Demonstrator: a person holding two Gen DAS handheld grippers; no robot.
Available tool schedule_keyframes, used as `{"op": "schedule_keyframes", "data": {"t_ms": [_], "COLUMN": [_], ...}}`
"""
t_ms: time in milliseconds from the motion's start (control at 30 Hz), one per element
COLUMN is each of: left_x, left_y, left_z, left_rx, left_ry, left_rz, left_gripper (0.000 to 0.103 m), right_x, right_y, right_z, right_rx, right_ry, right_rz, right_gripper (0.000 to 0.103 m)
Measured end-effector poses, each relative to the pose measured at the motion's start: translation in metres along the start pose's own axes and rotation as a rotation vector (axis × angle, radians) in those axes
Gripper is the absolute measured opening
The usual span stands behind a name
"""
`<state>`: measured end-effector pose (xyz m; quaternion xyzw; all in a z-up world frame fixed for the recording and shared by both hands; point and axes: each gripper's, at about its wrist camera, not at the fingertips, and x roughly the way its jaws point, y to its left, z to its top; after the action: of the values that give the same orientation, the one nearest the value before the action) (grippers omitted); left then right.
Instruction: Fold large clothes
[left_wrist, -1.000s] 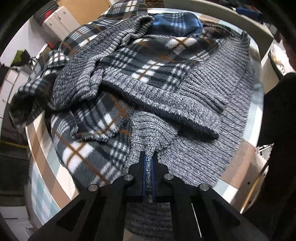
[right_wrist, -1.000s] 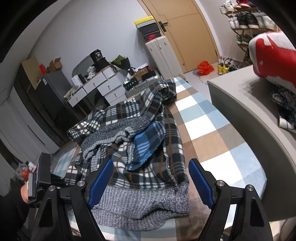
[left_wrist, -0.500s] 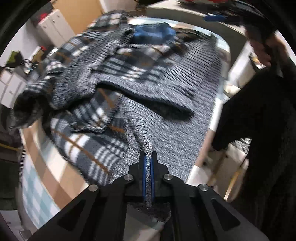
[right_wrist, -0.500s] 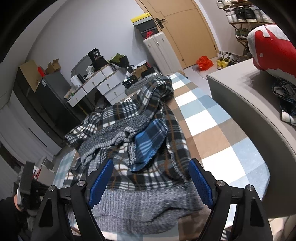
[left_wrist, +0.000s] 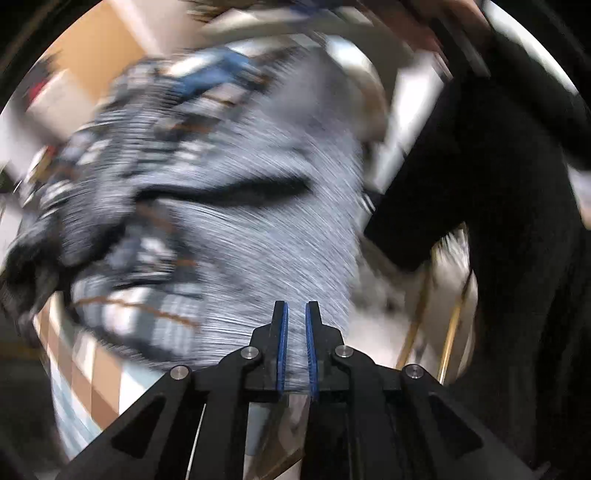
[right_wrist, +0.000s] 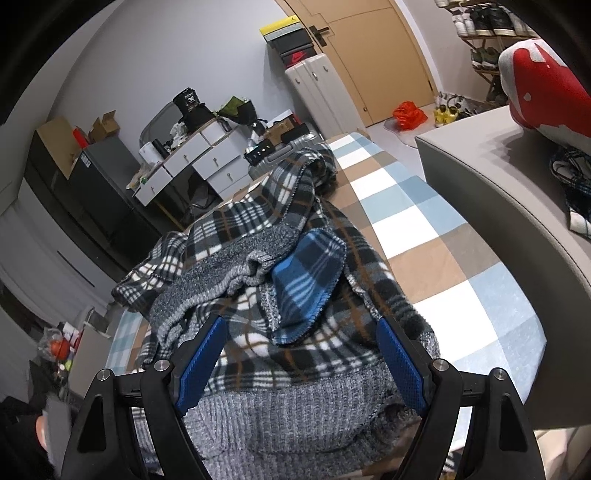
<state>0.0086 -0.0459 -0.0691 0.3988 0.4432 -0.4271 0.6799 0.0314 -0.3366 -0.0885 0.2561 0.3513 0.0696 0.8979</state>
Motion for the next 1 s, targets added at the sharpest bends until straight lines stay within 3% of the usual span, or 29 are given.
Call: {"op": "schedule_keyframes", "data": {"t_ms": [67,100,133,267,367,533,633,800,833,900,1000], "left_x": [-0.024,-0.036,-0.042,-0.042,-0.016,-0.004,-0.008,-0.002,-0.001,-0.004,-0.003], "left_y": [0.023,0.035,0.039,0.040,0.035,0.033,0.032,0.039,0.039,0.040,0.043], "left_z": [0.000,-0.004,-0.010,-0.039,-0.056,-0.065,-0.072,-0.093,-0.095,-0.094,-0.095], "left_rx": [-0.144,-0.249,-0.320,-0.583,-0.785,-0.959,-1.023,-1.182,-1.189,-1.184,-1.226], "left_ry": [-0.098,-0.151,-0.190,-0.308,-0.302,-0.326,-0.334,-0.360,-0.361,-0.370,-0.395], "left_rz": [0.033,0.068,0.081,0.106,-0.019,-0.115,-0.145,-0.271,-0.289,-0.267,-0.281], "left_gripper": [0.027,0.062,0.088,0.089,0.089,0.089,0.089,0.089,0.089,0.089,0.089], "right_x": [0.000,-0.001,-0.002,-0.007,-0.004,0.020,0.036,0.048,0.050,0.057,0.063], "right_y": [-0.001,-0.002,-0.004,-0.024,-0.035,-0.054,-0.070,-0.069,-0.066,-0.058,-0.041], "right_z": [0.000,0.000,0.000,0.004,0.014,0.019,0.011,0.004,0.003,0.001,-0.002], "right_rx": [0.004,0.010,0.018,0.108,0.114,0.041,0.104,0.112,0.099,0.103,0.012], "right_ry": [-0.004,-0.007,-0.012,-0.036,0.006,0.207,0.330,0.402,0.406,0.441,0.454], "right_rz": [-0.002,-0.004,-0.006,0.009,-0.027,-0.081,-0.015,0.050,0.065,0.119,0.078], "right_gripper": [0.084,0.086,0.087,0.098,0.100,0.100,0.100,0.099,0.098,0.080,0.070]}}
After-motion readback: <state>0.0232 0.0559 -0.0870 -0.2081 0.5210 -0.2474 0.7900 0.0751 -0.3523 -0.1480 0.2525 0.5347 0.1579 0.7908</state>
